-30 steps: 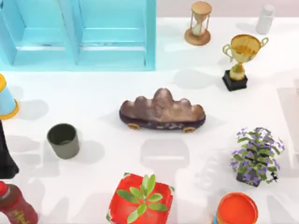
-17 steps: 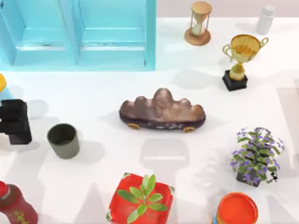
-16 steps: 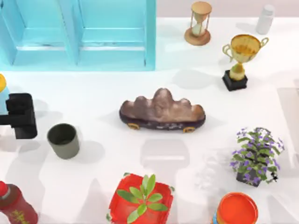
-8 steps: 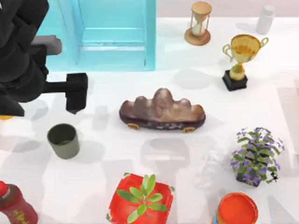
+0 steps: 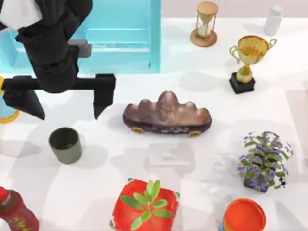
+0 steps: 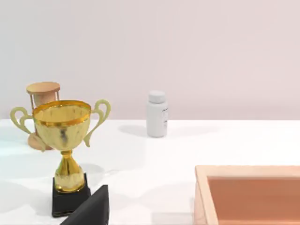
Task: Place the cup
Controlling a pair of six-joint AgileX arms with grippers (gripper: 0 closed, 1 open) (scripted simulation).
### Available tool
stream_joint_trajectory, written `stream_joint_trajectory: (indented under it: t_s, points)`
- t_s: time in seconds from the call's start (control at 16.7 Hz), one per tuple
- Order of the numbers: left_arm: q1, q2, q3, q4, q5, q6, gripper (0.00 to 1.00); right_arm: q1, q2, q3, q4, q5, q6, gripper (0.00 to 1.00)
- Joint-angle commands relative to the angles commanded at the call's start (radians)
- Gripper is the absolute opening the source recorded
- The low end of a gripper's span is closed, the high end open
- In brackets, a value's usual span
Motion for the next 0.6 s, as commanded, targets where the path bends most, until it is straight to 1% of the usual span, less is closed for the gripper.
stream_joint_trajectory:
  t_s: [0.36,0.48,0.6]
  points:
    - [0.004,0.001,-0.018,0.018,0.0,0.003,1.0,0.0,0.0,0.0,0.0,0.0,0.0,1.0]
    - [0.004,0.015,-0.066,0.075,0.0,0.004,1.0,0.0,0.0,0.0,0.0,0.0,0.0,1.0]
    - [0.004,0.038,-0.131,0.172,0.0,0.005,1.0,0.0,0.0,0.0,0.0,0.0,0.0,1.0]
